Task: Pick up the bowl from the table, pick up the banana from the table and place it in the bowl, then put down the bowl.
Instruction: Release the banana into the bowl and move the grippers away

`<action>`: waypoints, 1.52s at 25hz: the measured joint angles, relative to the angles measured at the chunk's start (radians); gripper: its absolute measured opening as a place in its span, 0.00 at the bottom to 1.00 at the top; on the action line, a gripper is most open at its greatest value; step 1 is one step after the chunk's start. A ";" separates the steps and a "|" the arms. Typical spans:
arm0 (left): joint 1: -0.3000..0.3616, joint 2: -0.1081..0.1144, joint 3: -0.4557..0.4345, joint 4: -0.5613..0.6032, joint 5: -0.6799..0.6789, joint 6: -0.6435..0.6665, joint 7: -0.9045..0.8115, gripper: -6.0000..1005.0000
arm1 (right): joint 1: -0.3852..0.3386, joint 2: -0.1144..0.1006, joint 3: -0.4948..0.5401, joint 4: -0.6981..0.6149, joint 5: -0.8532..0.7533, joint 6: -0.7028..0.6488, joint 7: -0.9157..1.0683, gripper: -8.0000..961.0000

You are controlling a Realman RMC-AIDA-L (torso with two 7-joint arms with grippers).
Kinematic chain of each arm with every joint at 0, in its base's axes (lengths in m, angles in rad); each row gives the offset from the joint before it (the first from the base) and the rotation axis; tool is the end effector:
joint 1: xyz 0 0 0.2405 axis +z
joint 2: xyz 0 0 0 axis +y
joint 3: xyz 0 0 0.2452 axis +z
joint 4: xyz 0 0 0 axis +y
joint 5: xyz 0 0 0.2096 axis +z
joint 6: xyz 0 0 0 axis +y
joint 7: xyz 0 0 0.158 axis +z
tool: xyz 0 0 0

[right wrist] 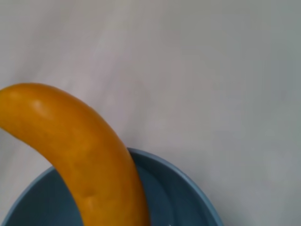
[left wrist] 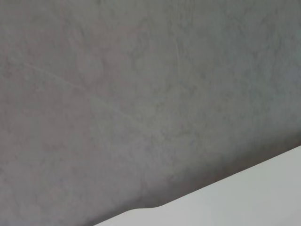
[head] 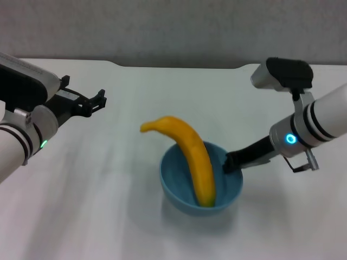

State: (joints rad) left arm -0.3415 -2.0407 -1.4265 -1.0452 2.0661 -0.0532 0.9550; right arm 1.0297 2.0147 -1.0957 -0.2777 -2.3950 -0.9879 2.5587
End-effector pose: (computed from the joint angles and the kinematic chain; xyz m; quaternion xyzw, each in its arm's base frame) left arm -0.2370 0.4147 -0.0026 -0.7995 -0.2333 -0.1039 0.5437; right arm 0.2141 0.4155 -0.0755 -0.8229 0.5392 -0.0598 0.1687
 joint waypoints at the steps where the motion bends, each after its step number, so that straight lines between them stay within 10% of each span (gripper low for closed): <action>1: 0.000 0.000 0.000 0.000 0.000 0.000 0.000 0.90 | -0.004 0.000 0.000 0.000 -0.002 -0.004 0.000 0.04; 38: 0.038 0.002 0.062 0.000 -0.080 0.102 -0.005 0.90 | -0.135 -0.003 -0.001 -0.146 -0.060 0.013 0.003 0.15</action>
State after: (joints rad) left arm -0.3034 -2.0386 -1.3647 -1.0451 1.9862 0.0487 0.9498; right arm 0.8951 2.0116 -1.0969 -0.4240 -2.4547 -0.9747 2.5613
